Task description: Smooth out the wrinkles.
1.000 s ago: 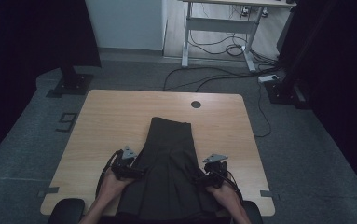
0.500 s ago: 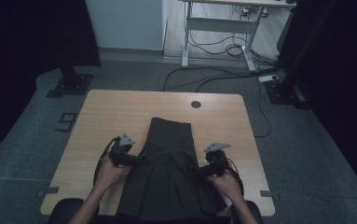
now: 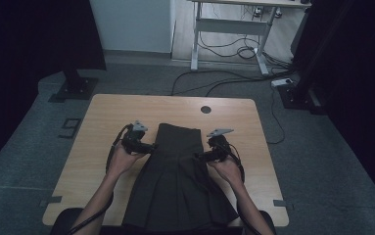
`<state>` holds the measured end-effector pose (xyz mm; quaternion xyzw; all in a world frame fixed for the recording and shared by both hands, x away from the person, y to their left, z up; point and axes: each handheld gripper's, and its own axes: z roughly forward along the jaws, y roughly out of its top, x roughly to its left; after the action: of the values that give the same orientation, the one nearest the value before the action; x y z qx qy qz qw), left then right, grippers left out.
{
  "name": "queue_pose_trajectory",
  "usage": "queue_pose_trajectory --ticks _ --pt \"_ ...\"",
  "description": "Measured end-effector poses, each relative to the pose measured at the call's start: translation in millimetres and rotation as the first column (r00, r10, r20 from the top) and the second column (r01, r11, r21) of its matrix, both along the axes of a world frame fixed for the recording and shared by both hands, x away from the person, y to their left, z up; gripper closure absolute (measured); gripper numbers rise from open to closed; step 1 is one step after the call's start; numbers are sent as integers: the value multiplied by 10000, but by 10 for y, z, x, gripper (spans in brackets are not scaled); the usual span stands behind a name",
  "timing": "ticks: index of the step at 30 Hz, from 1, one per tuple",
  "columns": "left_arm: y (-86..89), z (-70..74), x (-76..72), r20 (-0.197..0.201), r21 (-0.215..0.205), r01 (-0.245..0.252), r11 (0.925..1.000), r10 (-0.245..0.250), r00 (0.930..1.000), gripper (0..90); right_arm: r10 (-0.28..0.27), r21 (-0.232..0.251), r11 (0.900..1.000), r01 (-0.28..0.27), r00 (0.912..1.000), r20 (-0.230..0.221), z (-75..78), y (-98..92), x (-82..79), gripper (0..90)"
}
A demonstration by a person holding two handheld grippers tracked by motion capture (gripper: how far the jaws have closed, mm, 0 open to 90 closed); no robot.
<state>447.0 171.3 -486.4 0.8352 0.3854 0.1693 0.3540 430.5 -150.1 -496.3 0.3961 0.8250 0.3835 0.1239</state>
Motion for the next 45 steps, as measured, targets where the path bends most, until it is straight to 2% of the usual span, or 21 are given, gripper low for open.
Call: queue_pose_trajectory --ticks 4,10,14,18,22,27,30,31,33,36,39,41,43,45 --pt "-89 -22 130 -31 317 107 9994 -106 9999 188 -47 -56 10000 48 10000 80 19 62 151 134" --pt "-213 -92 278 -100 495 92 9987 -88 9999 209 -350 -328 9989 349 9994 -21 -14 159 366 137" --pt "-251 -216 376 -244 706 -227 9972 244 9994 229 -599 -417 9974 592 9981 -149 -82 180 504 183" --pt "-243 -350 429 -409 1088 -504 9928 551 9976 242 -703 -520 9963 689 9972 -260 -155 193 603 214" --pt "-237 -450 438 -564 1343 -464 9899 544 9969 259 -759 -720 9948 718 9955 -559 -257 222 672 220" --pt "-179 -487 455 -799 756 -523 9958 584 9951 267 -575 -825 9953 514 9956 -735 -362 298 704 250" --pt "-133 -511 472 -983 428 -680 9968 720 9926 256 -406 -928 9951 328 9957 -836 -411 343 715 291" --pt "-125 -516 475 -944 439 -763 9961 801 9923 230 -411 -919 9952 348 9969 -670 -421 356 708 302" --pt "-115 -530 481 -799 502 -1014 9936 1052 9912 162 -340 -910 9955 280 9973 -653 -417 367 703 341" --pt "-87 -542 507 -1207 186 -1150 9932 1164 9858 157 -321 -968 9950 250 9968 -726 -404 383 703 398" --pt "-100 -530 510 -1285 278 -1134 9932 1161 9849 157 -219 -849 9963 149 9964 -814 -392 375 711 531" --pt "-109 -517 497 -1275 273 -924 9953 952 9873 197 -162 -584 9982 106 9953 -958 -392 370 708 627" --pt "-121 -501 486 -1340 255 -751 9968 779 9879 281 -43 -323 9995 7 9938 -1107 -397 369 700 726" --pt "-138 -473 477 -1470 228 -326 9992 356 9885 385 -24 -265 9996 -4 9943 -1065 -399 379 686 756"
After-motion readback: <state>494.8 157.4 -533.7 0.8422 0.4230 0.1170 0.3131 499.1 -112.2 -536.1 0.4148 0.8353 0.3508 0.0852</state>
